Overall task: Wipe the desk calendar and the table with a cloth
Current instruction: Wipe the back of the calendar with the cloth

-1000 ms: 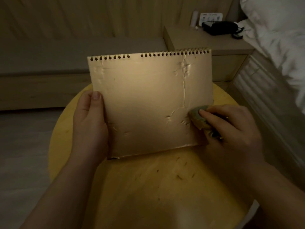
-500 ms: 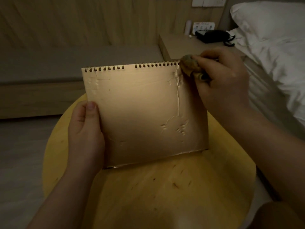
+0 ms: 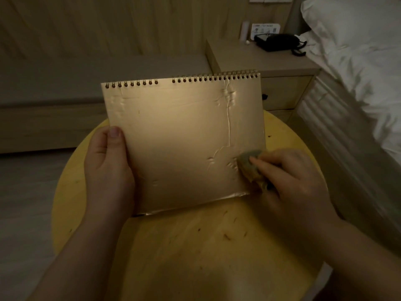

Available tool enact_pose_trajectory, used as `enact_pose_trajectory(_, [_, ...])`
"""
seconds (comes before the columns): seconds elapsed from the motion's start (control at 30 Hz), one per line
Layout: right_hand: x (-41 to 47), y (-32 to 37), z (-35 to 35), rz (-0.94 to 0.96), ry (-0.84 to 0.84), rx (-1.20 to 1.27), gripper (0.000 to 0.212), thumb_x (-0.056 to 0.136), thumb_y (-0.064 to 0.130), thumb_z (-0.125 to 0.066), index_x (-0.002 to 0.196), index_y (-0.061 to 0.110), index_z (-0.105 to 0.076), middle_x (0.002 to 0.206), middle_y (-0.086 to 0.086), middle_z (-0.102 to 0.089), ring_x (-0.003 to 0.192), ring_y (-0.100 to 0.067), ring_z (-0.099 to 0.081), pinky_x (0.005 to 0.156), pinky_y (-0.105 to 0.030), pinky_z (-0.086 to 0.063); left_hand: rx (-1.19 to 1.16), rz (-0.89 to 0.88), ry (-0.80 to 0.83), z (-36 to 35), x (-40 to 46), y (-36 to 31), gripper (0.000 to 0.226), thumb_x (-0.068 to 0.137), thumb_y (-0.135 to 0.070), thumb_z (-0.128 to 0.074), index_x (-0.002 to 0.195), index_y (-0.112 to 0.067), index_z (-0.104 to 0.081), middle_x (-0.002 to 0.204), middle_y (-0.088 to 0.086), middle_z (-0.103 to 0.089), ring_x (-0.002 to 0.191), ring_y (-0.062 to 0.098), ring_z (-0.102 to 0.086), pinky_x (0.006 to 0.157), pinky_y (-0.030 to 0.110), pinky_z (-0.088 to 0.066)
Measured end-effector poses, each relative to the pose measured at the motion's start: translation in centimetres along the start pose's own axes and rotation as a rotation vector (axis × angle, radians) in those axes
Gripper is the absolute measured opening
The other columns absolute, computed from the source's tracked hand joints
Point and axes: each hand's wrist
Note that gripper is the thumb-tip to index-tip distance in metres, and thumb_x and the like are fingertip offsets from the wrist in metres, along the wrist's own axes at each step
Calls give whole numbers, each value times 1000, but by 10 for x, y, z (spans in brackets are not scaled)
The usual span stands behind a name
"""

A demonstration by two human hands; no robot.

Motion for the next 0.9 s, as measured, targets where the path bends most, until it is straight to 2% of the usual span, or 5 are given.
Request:
enact_pose_trajectory(0.23, [-40,9,0,14,68,48,41,109,16,-42,116,-5,-76,103,-22,-73,90,-42,-68,79,-47,-58,20,-12,-19,0,1,2,36,110,-44,-43,82,-43,-66,66,-26,-62,59,-10,-52,49,7,-39])
enact_pose_trajectory(0.43, [-7,5,-2,-5,-30,29,28,91,-4,-70,118,-6,-75,106,-24,-72,92,-41,-67,92,-29,-41,0,-9,-4,1,2,2,38,111,-43,-42,82,-42,-66,64,-24,-61,56,-7,-51,48,10,-40])
enact_pose_trajectory(0.53, [28,3,-2,-31,-99,52,34,84,-12,-77,117,-8,-74,104,-26,-71,91,-44,-66,86,-34,-43,-14,-17,8,1,1,2,36,113,-37,-41,85,-31,-62,63,-25,-60,56,-8,-50,48,8,-40])
enact_pose_trajectory(0.73, [101,-1,-2,-38,-207,53,27,93,1,-68,119,-4,-74,102,-26,-68,94,-45,-62,78,-43,-45,3,-35,19,0,1,1,38,114,-32,-40,83,-35,-62,68,-29,-63,61,-14,-53,53,4,-40])
enact_pose_trajectory(0.9, [133,0,0,-21,-213,19,32,95,8,-61,123,-2,-73,115,-24,-68,102,-43,-62,86,-44,-45,11,-28,19,1,2,2,36,114,-33,-41,85,-36,-62,69,-30,-64,62,-15,-53,53,5,-41])
Point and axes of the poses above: each hand's wrist, its own x-axis towards the middle knuckle, its own z-axis out of the back of the hand, y = z × x
